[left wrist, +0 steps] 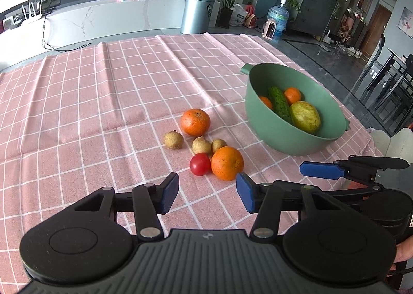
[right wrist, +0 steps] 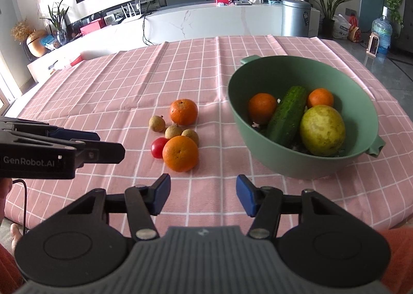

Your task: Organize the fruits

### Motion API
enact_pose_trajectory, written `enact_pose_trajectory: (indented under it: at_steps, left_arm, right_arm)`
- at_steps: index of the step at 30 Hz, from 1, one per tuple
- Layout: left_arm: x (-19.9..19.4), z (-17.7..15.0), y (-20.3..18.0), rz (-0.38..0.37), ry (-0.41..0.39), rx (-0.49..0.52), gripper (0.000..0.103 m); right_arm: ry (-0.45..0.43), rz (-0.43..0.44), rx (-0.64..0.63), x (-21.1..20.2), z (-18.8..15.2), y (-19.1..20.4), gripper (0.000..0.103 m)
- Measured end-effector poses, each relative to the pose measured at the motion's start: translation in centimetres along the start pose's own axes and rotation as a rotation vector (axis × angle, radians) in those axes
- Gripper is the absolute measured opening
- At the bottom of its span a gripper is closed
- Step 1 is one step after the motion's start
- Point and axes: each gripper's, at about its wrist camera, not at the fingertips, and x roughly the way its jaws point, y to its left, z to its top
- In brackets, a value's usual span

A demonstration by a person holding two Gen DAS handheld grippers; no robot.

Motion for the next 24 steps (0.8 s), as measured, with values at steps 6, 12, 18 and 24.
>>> enact_pose_trajectory:
  at_steps: [6, 12, 18, 24]
  left_arm:
    - [1.0, 0.0, 0.7, -0.01, 0.022, -0.02, 0.056]
    - [2.0, 0.1, 1.4, -0.028, 0.035, -0.053, 0.054]
    - [3.0, 0.1, 2.4, -0.026, 0.049, -0.095, 0.049]
    - [3.3, 0.2, 3.7, -0.027, 0.05, -0.141, 0.047]
  right_arm:
    - [0.026, 0.006, 0.024, 1.3, 0.4, 0.1, 0.05]
    - [0.03, 0.013, 0.047, 2.6, 0.9, 0.4, 0.049]
    - [0.042, 0.036, 0.058, 3.6, 1.4, 0.5, 0.049]
    - [0.061, 0.064, 0.076, 5.1, 2.0, 0.6, 0.047]
